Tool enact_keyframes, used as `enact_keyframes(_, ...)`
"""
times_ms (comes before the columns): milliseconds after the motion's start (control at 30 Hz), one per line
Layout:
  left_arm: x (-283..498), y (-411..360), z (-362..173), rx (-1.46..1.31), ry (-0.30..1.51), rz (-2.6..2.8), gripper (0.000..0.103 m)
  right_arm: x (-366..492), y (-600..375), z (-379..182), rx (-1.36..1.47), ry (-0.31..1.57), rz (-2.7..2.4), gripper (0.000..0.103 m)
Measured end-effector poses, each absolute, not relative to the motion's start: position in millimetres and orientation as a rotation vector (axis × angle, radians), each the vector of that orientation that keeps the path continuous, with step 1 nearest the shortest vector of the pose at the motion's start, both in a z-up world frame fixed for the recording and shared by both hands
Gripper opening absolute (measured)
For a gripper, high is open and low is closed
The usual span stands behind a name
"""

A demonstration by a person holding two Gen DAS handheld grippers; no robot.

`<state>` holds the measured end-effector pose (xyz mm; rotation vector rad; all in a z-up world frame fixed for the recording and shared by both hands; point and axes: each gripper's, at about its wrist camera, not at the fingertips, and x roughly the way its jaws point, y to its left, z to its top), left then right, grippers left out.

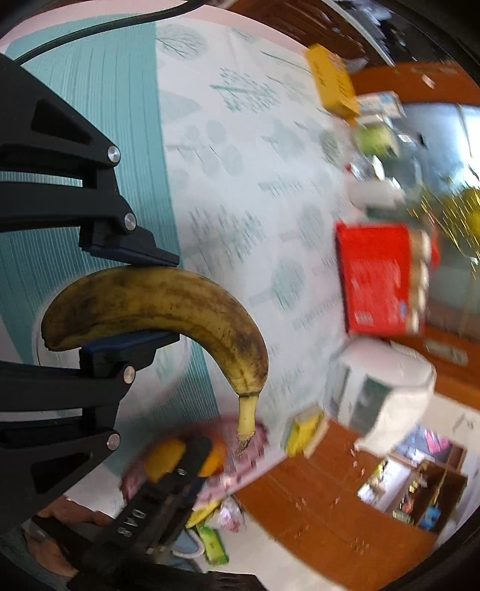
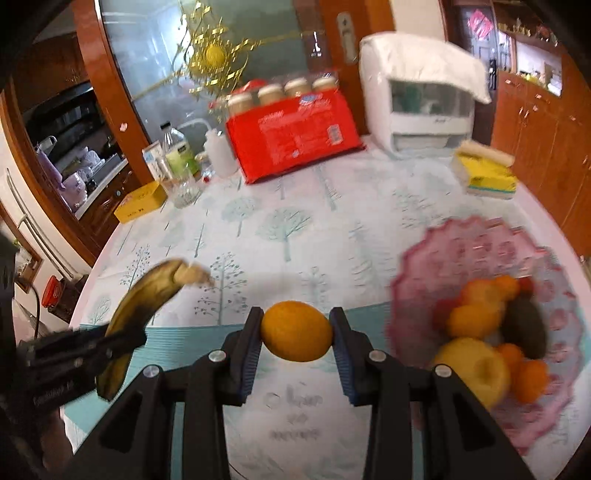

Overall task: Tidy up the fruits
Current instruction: 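Carry banana and mandarin over the pink bowl and open both tools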

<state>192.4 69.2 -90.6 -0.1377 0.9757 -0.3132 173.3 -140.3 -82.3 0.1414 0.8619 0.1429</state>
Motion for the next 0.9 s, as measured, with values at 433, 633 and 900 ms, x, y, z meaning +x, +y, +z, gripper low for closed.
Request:
enact_keyframes(433, 182.7, -104.8, -26.9, -0.070, 0.885, -0.456, 0.031, 139.9, -280.6, -25.1, 0.108, 0.738, 0.049, 0.037)
enact_keyframes(633, 192.3, -169.2, -45.7, -0.011, 0.915, -0.466, 0.031, 145.2, -330.1, -48.4, 0.089, 0.797, 0.047, 0.037)
enact_keyframes(900, 219.3, -234.1, -90.7, 0.059, 0.979, -0.400, 0.031, 157.2, -364.4, -96.1, 0.090, 0.915, 0.075, 0.037)
